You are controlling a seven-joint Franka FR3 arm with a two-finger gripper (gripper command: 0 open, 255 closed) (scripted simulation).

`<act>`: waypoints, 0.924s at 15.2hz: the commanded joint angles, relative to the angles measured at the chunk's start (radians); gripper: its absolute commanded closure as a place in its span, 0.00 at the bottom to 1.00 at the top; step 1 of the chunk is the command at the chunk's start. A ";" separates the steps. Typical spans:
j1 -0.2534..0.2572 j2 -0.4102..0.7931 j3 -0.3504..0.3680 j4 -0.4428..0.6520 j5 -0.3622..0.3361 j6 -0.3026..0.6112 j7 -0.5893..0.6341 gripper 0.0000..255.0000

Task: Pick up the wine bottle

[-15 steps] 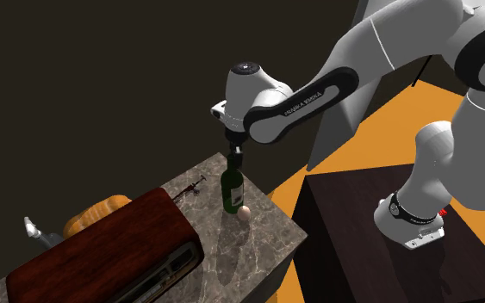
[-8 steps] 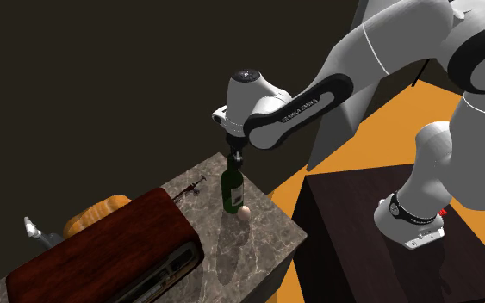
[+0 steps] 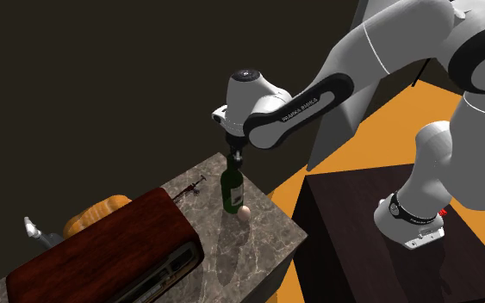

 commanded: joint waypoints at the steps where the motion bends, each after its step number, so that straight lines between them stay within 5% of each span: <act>1: 0.002 -0.012 -0.002 0.007 -0.006 -0.018 0.005 1.00; 14: 0.011 -0.113 -0.013 0.070 -0.054 -0.177 0.038 1.00</act>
